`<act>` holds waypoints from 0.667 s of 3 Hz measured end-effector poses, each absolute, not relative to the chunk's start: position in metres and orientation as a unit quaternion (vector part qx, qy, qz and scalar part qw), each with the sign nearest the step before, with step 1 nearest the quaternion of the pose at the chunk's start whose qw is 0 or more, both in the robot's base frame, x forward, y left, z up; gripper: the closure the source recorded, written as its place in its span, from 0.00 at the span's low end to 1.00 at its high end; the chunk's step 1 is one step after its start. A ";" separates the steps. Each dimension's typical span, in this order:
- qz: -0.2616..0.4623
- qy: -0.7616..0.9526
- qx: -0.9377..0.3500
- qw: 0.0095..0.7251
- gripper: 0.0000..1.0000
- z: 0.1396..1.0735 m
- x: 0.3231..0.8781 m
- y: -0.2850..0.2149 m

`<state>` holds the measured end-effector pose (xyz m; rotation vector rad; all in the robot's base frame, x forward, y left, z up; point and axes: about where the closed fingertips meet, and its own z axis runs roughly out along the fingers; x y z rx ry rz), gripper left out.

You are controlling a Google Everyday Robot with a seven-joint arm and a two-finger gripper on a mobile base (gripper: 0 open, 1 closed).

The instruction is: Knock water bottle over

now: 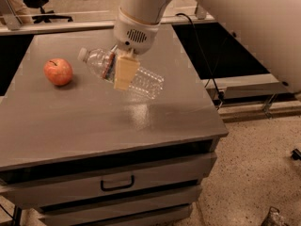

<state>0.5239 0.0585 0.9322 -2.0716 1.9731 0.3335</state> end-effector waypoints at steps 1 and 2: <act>0.052 0.694 -0.710 0.101 1.00 0.926 0.526 0.043; 0.023 0.688 -0.720 0.093 1.00 0.916 0.525 0.039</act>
Offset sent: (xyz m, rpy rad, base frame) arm -0.0040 -0.0315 -0.0320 -0.2767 -0.1014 0.0123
